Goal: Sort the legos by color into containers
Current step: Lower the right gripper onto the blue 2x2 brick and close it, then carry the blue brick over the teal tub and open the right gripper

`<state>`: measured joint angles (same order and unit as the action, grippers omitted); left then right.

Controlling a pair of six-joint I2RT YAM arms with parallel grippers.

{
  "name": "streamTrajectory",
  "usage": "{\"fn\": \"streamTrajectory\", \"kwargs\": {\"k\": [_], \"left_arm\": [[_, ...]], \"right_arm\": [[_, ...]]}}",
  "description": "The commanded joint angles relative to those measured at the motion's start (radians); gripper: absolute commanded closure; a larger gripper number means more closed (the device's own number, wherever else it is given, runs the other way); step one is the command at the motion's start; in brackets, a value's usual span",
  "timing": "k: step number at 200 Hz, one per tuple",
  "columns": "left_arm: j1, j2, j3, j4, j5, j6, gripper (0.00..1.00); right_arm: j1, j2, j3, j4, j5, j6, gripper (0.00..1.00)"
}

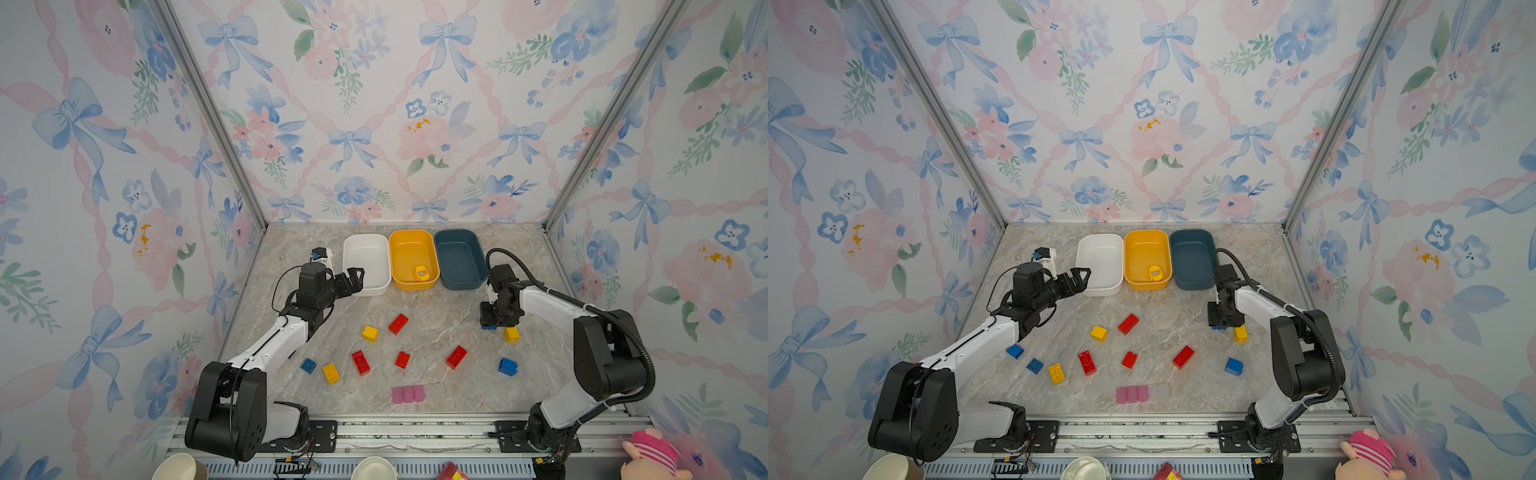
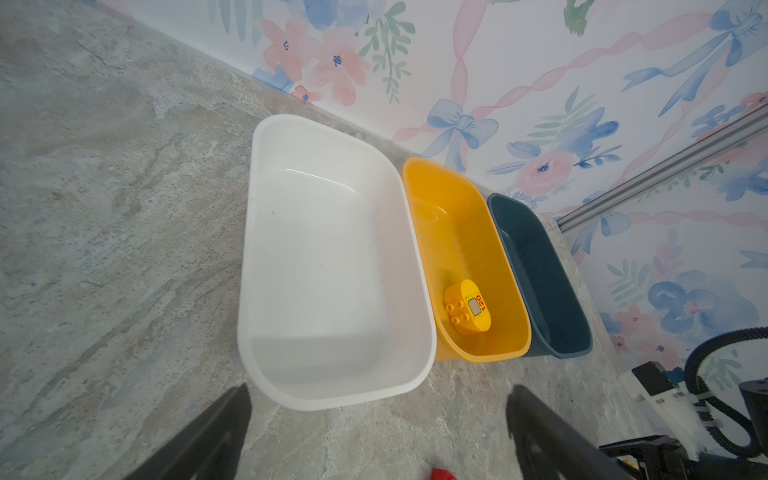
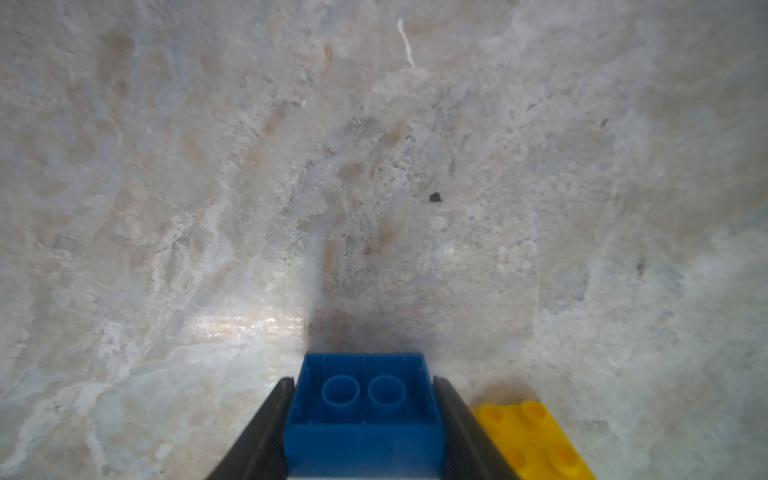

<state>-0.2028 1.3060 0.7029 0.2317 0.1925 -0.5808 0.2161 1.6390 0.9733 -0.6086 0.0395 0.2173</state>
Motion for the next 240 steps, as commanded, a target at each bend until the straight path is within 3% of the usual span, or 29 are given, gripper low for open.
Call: {"fn": "streamTrajectory", "kwargs": {"k": [1,71,136,240], "left_arm": [[-0.004,0.0,-0.013,0.015,0.01,0.0,0.02],[-0.003,0.001,-0.013,0.015,0.012,-0.002,0.02],[-0.007,-0.005,-0.013,0.018,0.015,-0.006,0.02],[-0.01,-0.017,-0.045,0.02,0.014,-0.006,0.02]], "right_arm": [[0.0,0.01,-0.012,-0.013,0.014,0.003,0.53],[0.03,-0.074,0.041,-0.067,0.005,0.019,0.54],[0.052,-0.1,0.217,-0.118,0.003,0.006,0.53],[0.092,0.261,0.626,-0.051,-0.018,-0.006,0.53]]}}
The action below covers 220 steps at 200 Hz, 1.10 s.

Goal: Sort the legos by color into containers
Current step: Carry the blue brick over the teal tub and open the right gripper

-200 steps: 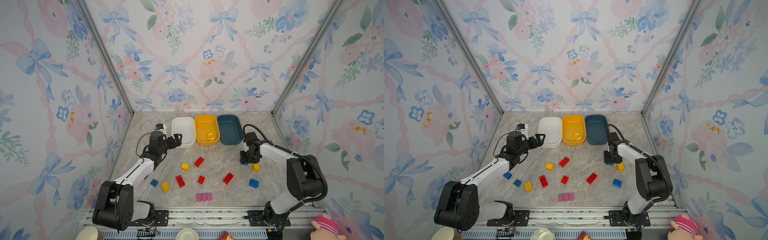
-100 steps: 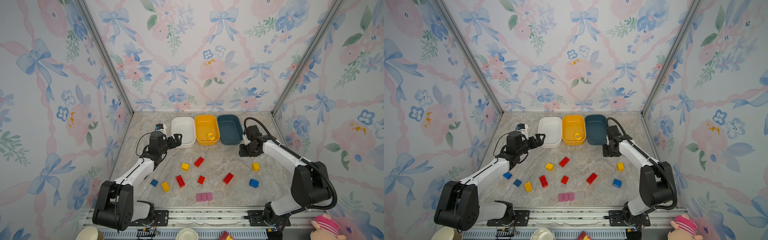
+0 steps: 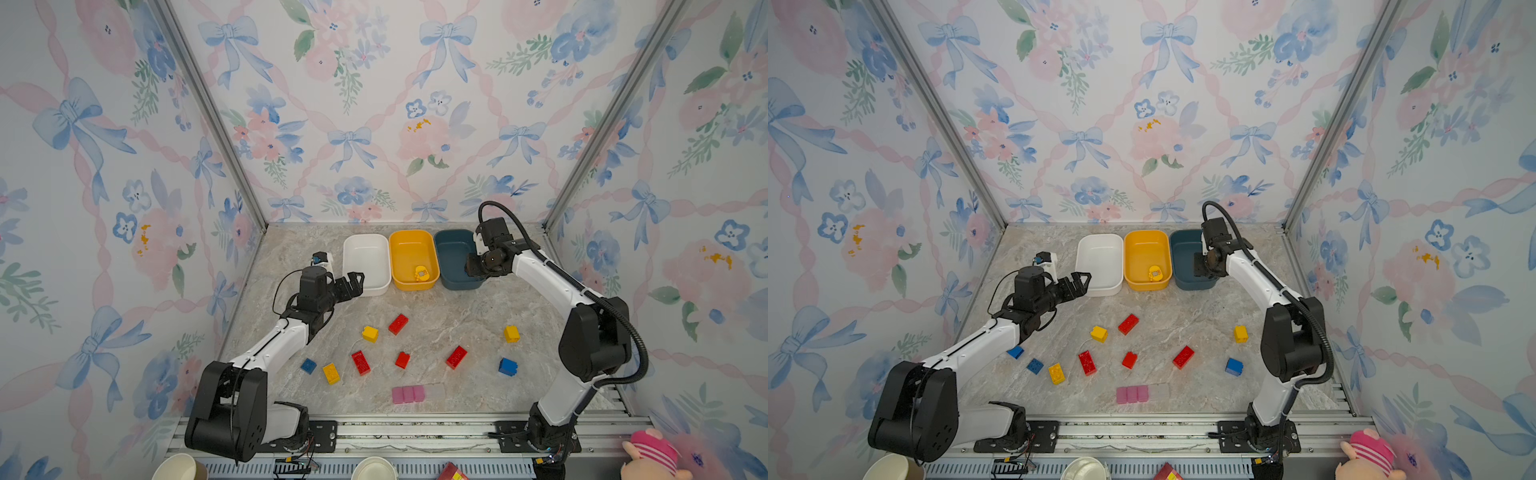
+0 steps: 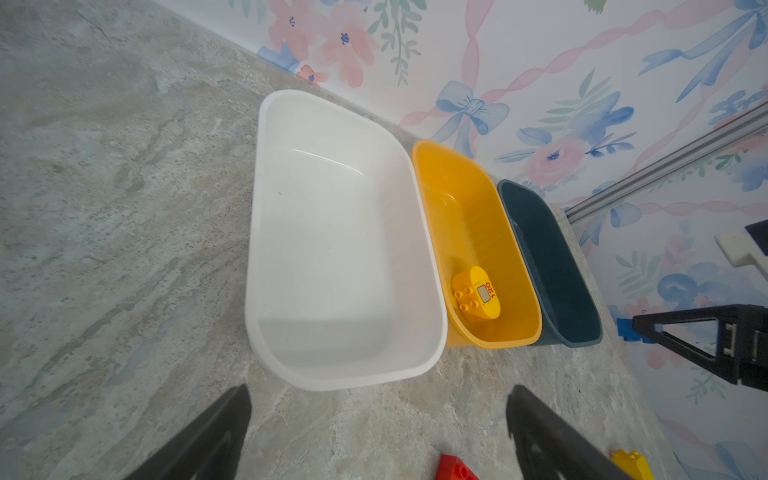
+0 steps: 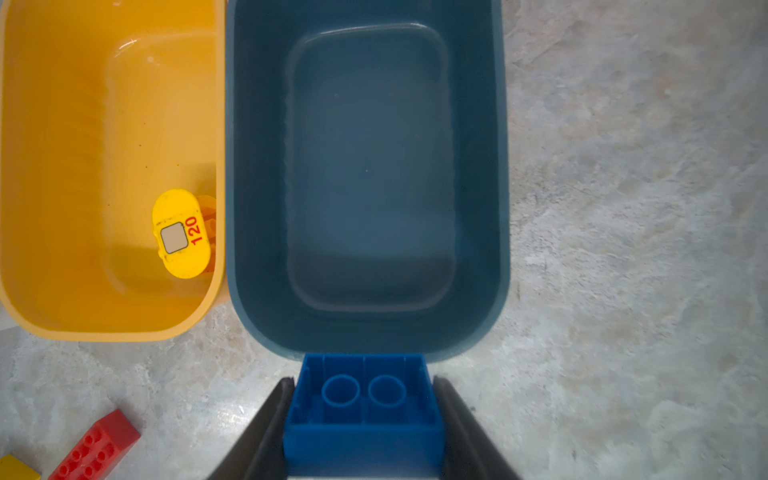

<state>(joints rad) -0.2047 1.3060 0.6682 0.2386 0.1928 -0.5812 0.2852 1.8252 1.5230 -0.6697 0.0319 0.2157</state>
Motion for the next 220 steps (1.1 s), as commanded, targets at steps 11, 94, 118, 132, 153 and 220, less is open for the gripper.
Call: {"fn": "streamTrajectory", "kwargs": {"k": [11,94,118,132,153,220], "left_arm": [[-0.009,-0.017,-0.01,0.013,0.014,-0.006,0.02],[-0.008,-0.017,-0.012,0.013,0.016,-0.004,0.02],[-0.009,-0.008,-0.015,0.016,0.014,-0.003,0.02],[-0.008,-0.001,-0.014,0.019,0.017,-0.007,0.02],[-0.008,-0.001,-0.014,0.025,0.02,-0.009,0.02],[-0.011,0.005,-0.016,0.03,0.022,-0.011,0.02]], "right_arm": [[0.027,0.121,0.11,0.009,-0.01,-0.003,0.53],[0.035,0.289,0.196,0.002,-0.01,-0.002,0.48],[0.035,0.285,0.186,0.005,-0.017,0.001,0.39],[0.035,0.278,0.186,0.002,-0.021,0.003,0.36],[0.036,0.256,0.184,-0.005,-0.021,0.004,0.32],[0.036,0.092,0.054,-0.01,-0.019,0.023,0.27]]}}
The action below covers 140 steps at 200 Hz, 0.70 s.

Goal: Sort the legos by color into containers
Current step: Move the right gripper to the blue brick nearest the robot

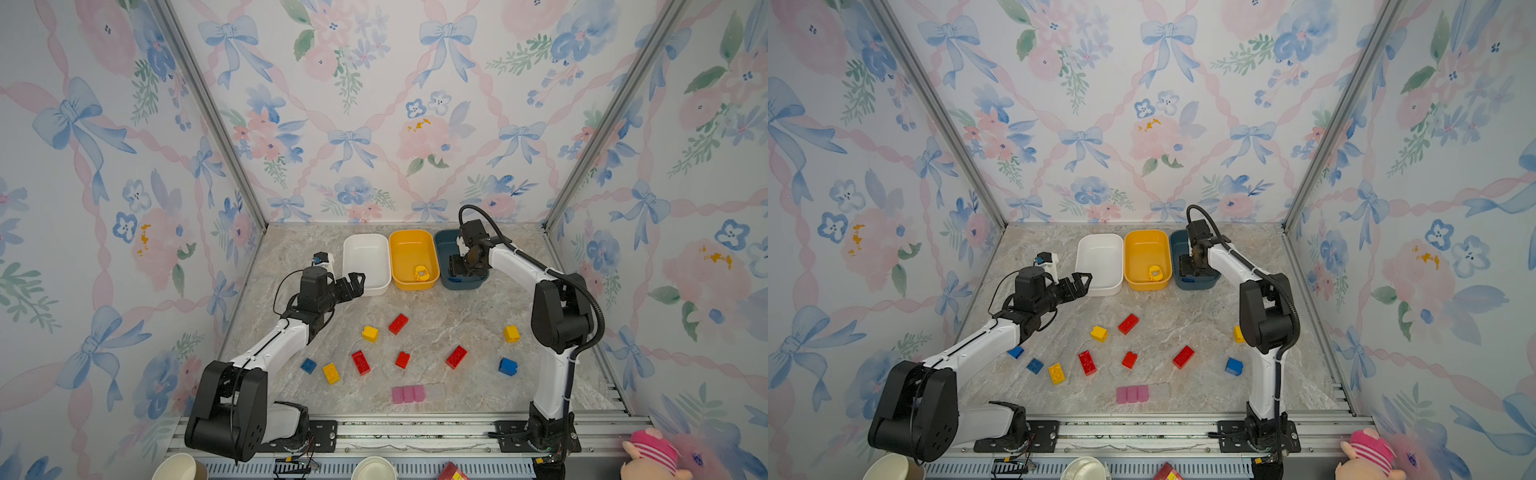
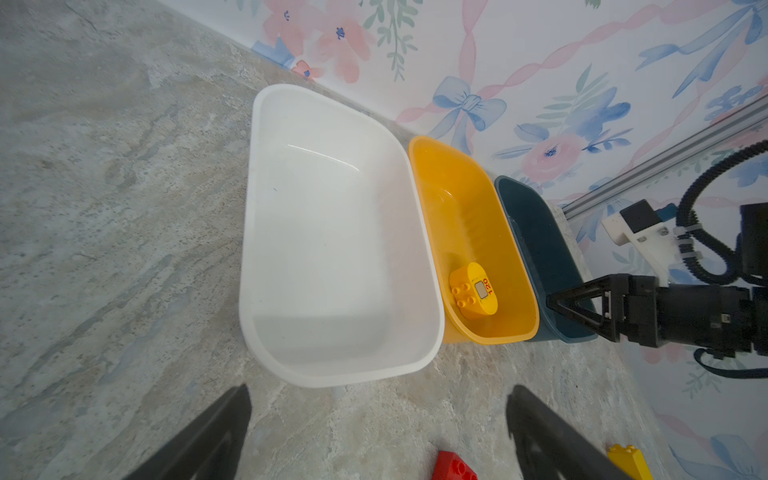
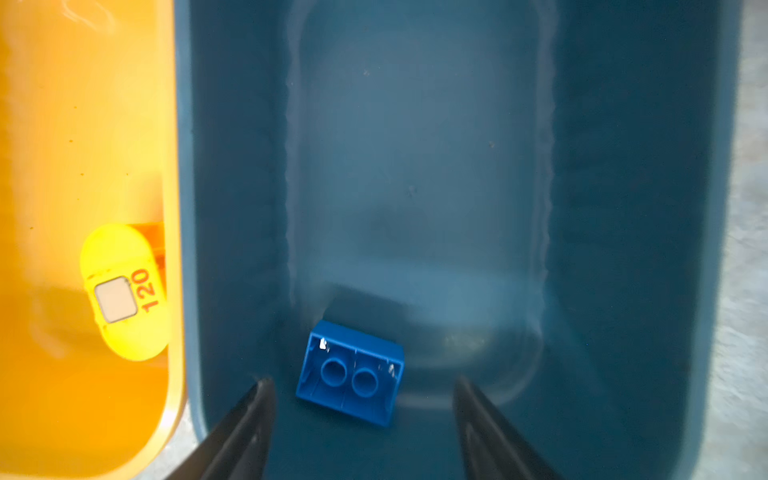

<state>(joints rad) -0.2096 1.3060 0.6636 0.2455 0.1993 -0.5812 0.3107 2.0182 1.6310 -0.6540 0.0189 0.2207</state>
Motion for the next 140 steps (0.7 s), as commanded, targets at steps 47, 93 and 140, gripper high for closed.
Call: {"fn": "streamTrajectory", "kwargs": {"k": [47,93,140], "left_arm": [[-0.011,0.008,-0.013,0.026,0.019,-0.014,0.02],[-0.016,-0.003,-0.034,0.024,0.009,-0.022,0.02],[-0.021,-0.015,-0.049,0.024,0.011,-0.027,0.02]], "right_arm": [[0.013,-0.277,-0.229,-0.042,-0.013,0.055,0.19],[0.016,-0.474,-0.41,-0.094,-0.004,0.114,0.07],[0.016,-0.643,-0.586,-0.161,-0.008,0.201,0.03]]}}
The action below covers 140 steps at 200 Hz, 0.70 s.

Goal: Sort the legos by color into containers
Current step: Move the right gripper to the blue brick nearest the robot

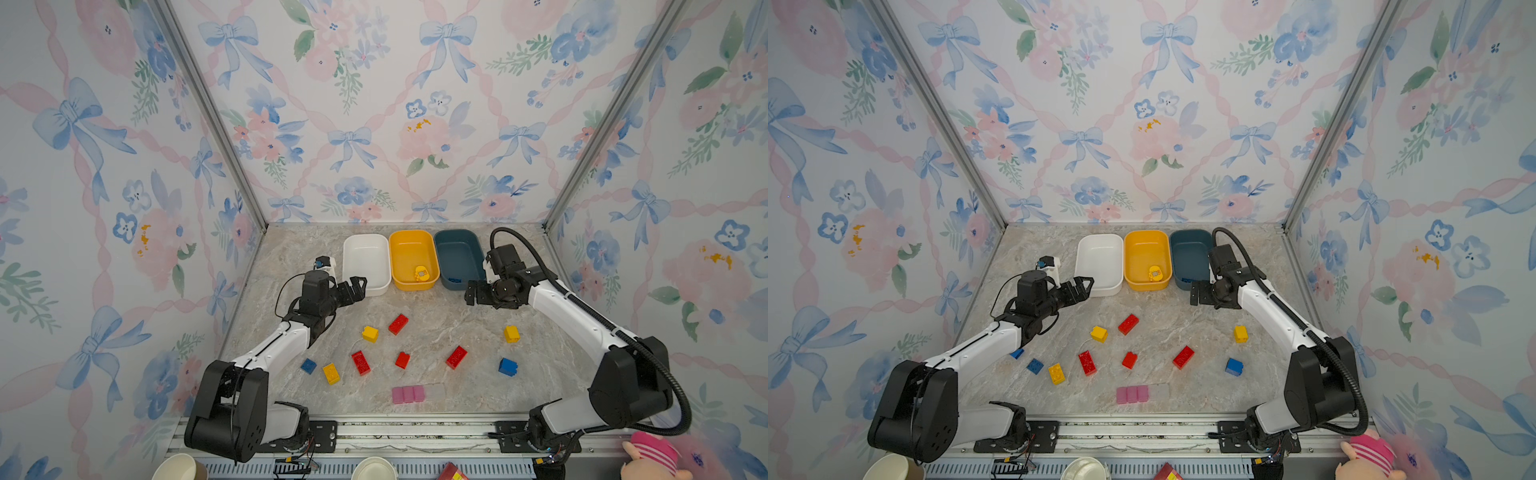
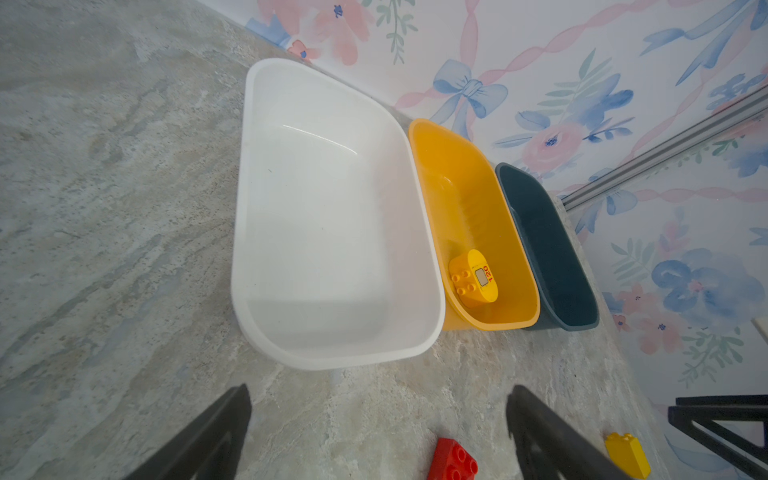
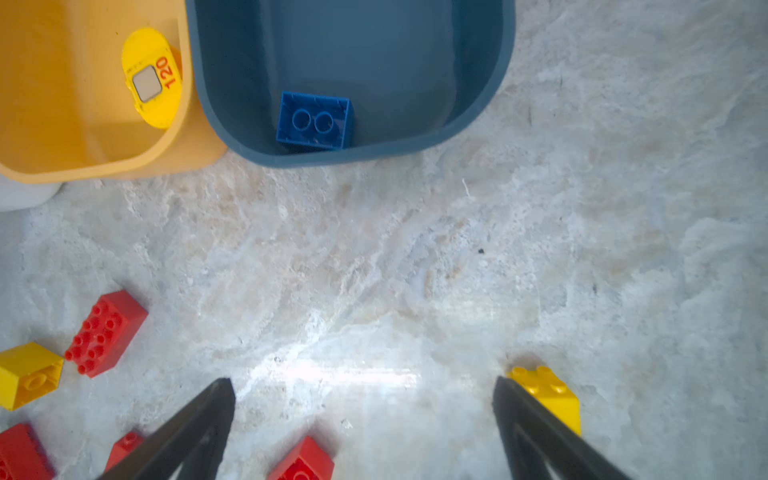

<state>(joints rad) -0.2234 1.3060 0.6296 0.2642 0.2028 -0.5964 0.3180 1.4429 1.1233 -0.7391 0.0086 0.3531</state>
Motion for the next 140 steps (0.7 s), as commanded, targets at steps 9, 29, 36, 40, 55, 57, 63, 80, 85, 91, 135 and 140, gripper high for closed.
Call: {"fn": "streamTrajectory", "kwargs": {"k": [9,29,36,40,55,57,63,80,85,91,135,140], "left_arm": [[-0.008,-0.014,-0.012,0.006,0.007,-0.011,0.02],[-0.008,-0.011,-0.008,0.004,0.009,-0.012,0.02],[-0.008,-0.01,-0.006,0.005,0.009,-0.011,0.02],[-0.008,-0.01,-0.005,0.006,0.009,-0.012,0.02],[-0.01,-0.007,-0.004,0.006,0.011,-0.012,0.02],[-0.009,-0.007,-0.005,0.007,0.011,-0.012,0.02],[-0.01,-0.006,-0.004,0.007,0.012,-0.011,0.02],[-0.01,-0.007,-0.006,0.006,0.011,-0.012,0.02],[-0.01,-0.007,-0.006,0.007,0.01,-0.012,0.02],[-0.01,-0.007,-0.006,0.007,0.012,-0.013,0.02],[-0.01,0.001,-0.004,0.012,0.017,-0.014,0.02],[-0.011,0.003,-0.003,0.012,0.017,-0.014,0.02]], "right_arm": [[0.009,-0.096,-0.113,-0.093,0.006,0.09,0.03],[0.009,-0.154,-0.175,-0.133,0.024,0.136,0.03],[0.009,-0.172,-0.193,-0.146,0.031,0.152,0.03],[0.009,-0.183,-0.203,-0.153,0.035,0.161,0.03],[0.009,-0.219,-0.241,-0.184,0.049,0.197,0.03],[0.008,-0.223,-0.246,-0.188,0.048,0.202,0.03],[0.008,-0.237,-0.261,-0.197,0.051,0.216,0.03],[0.008,-0.266,-0.307,-0.224,0.057,0.258,0.03],[0.009,-0.274,-0.323,-0.229,0.057,0.265,0.03],[0.009,-0.286,-0.342,-0.23,0.06,0.294,0.03],[-0.017,-0.355,-0.426,-0.203,0.086,0.359,0.01],[-0.025,-0.357,-0.434,-0.196,0.083,0.359,0.0]]}}
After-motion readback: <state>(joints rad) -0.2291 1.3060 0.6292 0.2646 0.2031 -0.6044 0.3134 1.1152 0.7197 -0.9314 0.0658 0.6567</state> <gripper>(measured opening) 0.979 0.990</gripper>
